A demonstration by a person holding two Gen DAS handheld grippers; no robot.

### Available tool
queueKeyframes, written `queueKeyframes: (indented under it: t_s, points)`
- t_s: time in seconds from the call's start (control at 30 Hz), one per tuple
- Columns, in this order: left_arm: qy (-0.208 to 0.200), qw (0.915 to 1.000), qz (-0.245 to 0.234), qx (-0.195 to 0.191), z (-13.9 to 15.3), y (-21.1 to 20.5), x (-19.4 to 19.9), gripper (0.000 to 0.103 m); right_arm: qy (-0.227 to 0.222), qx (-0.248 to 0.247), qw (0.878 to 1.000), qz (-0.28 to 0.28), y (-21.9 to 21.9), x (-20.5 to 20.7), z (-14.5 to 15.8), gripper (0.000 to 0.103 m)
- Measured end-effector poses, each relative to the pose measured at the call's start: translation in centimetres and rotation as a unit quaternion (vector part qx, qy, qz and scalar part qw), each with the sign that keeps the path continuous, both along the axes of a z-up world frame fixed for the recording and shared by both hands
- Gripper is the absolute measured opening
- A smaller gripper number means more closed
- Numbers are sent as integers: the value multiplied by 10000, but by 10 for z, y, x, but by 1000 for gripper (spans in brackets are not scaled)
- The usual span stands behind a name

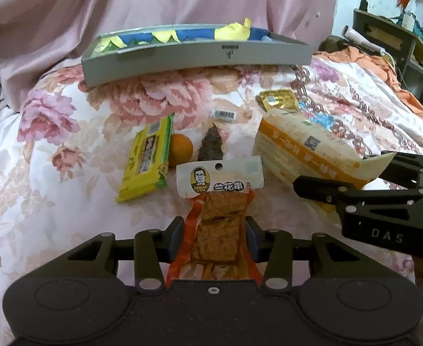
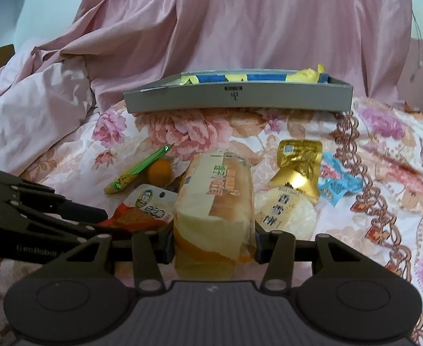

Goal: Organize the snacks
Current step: 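Close the right gripper on the bread bag while the left gripper grips the orange-red spicy strip pack, then carry the bread bag and spicy strip pack into the grey tray and release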

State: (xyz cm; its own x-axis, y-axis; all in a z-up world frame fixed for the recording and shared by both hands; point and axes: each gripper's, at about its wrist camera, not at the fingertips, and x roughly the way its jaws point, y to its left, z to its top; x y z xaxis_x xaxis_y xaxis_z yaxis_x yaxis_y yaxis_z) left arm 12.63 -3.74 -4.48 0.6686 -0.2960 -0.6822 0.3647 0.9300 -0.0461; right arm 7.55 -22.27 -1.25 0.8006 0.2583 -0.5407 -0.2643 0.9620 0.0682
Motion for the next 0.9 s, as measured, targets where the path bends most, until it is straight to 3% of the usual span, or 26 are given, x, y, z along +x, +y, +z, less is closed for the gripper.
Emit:
queueKeyframes:
  t_s: [0.5,0.9]
  points:
    - [-264,9996,-91,-75,12,-7,-9,45,-486,-210,9985,-117,-2,-7,10,53]
    - [-819,9956,68,-459,55,-12,-12,45,-948,-153,9948,-330,-16,-12,32,53]
